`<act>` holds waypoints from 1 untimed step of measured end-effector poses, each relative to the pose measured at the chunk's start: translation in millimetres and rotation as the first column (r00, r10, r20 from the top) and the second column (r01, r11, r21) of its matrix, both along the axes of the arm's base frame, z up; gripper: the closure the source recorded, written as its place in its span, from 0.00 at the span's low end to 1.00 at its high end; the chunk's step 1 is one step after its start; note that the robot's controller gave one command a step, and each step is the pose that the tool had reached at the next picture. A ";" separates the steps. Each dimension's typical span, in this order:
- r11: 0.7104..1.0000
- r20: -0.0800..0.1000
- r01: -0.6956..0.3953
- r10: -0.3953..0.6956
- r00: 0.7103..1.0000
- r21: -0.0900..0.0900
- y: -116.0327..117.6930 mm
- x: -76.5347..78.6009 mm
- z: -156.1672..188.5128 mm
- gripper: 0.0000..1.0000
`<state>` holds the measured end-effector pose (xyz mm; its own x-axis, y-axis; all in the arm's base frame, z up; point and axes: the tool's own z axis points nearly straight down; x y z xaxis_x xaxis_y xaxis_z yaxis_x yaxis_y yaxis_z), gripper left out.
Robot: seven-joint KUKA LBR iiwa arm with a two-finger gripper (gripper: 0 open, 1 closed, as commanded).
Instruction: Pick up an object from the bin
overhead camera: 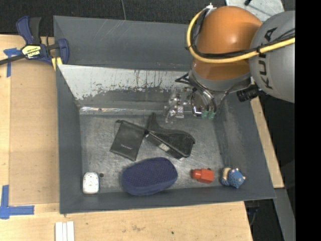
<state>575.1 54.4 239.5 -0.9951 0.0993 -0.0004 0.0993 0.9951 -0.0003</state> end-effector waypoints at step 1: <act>0.997 -0.003 -0.071 0.071 0.997 -0.003 -69.8 -36.1 -33.5 1.00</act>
Offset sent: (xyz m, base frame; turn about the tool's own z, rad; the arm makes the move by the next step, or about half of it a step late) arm -0.0349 -0.0643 -0.0318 -0.0777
